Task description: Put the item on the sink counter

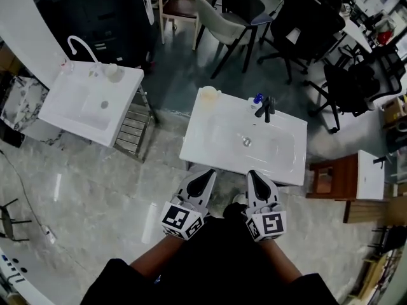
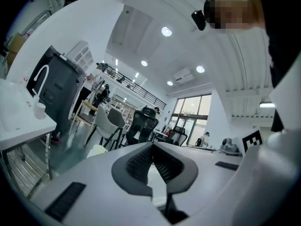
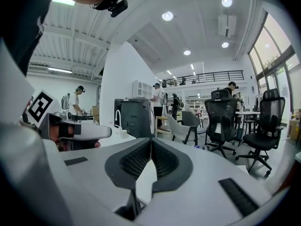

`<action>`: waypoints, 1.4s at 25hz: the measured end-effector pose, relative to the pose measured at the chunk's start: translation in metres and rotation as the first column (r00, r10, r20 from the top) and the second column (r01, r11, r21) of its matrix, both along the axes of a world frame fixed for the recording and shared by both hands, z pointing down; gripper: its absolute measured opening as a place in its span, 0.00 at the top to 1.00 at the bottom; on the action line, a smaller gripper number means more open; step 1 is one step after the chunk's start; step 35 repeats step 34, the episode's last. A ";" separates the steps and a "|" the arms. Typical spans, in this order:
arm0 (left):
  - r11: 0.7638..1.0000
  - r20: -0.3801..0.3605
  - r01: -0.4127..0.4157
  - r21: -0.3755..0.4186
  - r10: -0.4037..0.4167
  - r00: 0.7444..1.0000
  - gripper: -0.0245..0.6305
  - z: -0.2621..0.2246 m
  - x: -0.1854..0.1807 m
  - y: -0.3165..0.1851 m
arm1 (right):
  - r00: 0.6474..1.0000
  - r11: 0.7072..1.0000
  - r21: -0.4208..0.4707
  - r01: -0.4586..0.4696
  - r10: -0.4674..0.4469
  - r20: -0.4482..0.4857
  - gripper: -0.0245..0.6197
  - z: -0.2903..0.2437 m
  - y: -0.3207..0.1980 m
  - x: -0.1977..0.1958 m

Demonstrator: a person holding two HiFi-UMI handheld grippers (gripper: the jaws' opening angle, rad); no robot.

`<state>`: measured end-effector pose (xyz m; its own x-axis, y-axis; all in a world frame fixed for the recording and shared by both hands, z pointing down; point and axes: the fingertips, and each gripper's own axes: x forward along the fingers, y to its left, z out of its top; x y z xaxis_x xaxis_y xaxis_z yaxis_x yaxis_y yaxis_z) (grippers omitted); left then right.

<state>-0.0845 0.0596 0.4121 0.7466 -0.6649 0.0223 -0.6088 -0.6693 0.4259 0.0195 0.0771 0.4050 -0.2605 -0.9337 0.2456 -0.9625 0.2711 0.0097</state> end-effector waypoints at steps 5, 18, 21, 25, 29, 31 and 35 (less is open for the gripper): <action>0.997 0.101 -0.041 0.070 0.034 0.994 0.94 -0.016 0.033 0.018 | 1.000 1.000 0.015 -0.022 0.022 0.003 0.91 -0.005 0.013 0.009; 0.995 0.219 -0.033 0.090 0.012 0.976 0.94 -0.014 0.101 0.066 | 0.998 0.998 0.017 -0.057 0.057 0.006 0.91 -0.002 0.069 0.067; 0.995 0.242 -0.015 0.094 -0.009 0.970 0.94 -0.016 0.120 0.078 | 0.998 0.998 0.024 -0.061 0.061 -0.008 0.91 -0.008 0.082 0.085; 0.995 0.258 -0.044 0.094 0.018 0.966 0.94 -0.016 0.153 0.109 | 0.997 0.997 0.026 -0.074 0.074 -0.005 0.91 -0.011 0.108 0.115; 0.994 0.275 -0.061 0.094 0.033 0.961 0.94 -0.012 0.182 0.137 | 0.996 0.996 0.020 -0.084 0.084 -0.003 0.91 -0.009 0.137 0.142; 0.993 0.278 -0.059 0.100 0.029 0.960 0.94 -0.012 0.194 0.151 | 0.996 0.996 0.024 -0.087 0.087 0.000 0.91 -0.008 0.151 0.154; 0.993 0.278 -0.054 0.108 0.022 0.960 0.94 -0.013 0.214 0.170 | 0.996 0.996 0.031 -0.086 0.086 0.005 0.91 -0.007 0.171 0.172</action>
